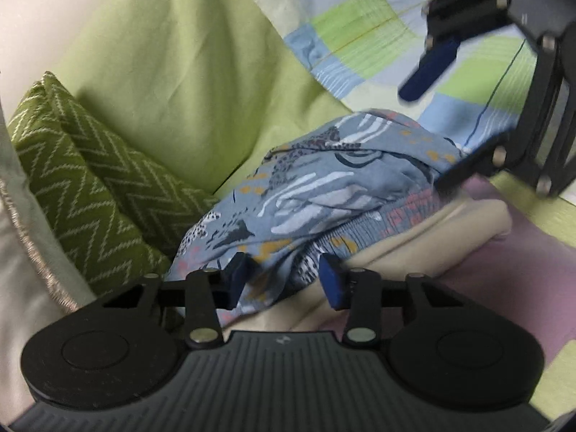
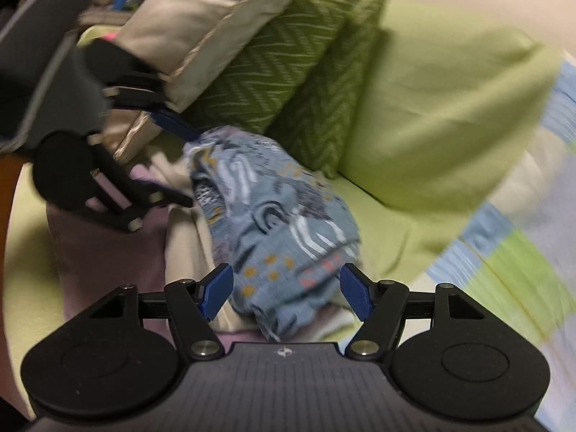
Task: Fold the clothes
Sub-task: 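Grasp the blue-grey patterned garment's waistband with left gripper while right gripper grasps it too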
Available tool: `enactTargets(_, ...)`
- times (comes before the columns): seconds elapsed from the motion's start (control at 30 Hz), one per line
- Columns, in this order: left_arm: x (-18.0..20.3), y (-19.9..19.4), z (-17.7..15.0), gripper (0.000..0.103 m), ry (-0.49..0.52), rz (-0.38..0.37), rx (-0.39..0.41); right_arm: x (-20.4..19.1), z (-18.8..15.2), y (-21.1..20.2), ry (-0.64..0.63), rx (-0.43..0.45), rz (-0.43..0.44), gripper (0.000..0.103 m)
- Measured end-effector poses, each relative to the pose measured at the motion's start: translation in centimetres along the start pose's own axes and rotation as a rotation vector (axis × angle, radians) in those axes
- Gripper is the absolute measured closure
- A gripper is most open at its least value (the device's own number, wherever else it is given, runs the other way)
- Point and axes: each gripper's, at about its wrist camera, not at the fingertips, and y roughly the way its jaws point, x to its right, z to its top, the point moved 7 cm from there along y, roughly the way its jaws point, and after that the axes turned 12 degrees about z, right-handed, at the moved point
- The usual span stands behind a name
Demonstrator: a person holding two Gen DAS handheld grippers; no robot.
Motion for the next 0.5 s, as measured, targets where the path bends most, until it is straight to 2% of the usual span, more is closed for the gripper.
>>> enactTargets(0.1, -0.5, 0.8, -0.1, 0.081, -0.011, -0.018, -0.008, -0.2, 0.0, 1.9, -0.033, -0.018, 0.022, 0.041)
enactTargets(0.13, -0.7, 0.9, -0.1, 0.093, -0.019, -0.018, -0.01, -0.2, -0.1, 2.5, -0.037, -0.025, 0.031, 0.049)
enactTargets(0.17, -1.1, 0.8, 0.2, 0.097, -0.031, -0.011, -0.008, -0.3, -0.2, 3.1, -0.042, -0.031, 0.038, 0.055)
enactTargets(0.23, -1.9, 0.4, 0.6, 0.099, -0.053, -0.011, -0.001, -0.3, -0.3, 3.6, -0.051, -0.04, 0.032, 0.077)
enactTargets(0.3, -2.3, -0.2, 1.2, 0.099, -0.05, -0.002, 0.01, -0.2, -0.3, 3.1, -0.044, -0.062, 0.049, 0.083)
enactTargets(0.5, -3.7, -3.3, 4.2, 0.101, -0.072, 0.021, 0.066, 1.7, 3.2, -2.2, 0.027, 0.063, 0.011, 0.09)
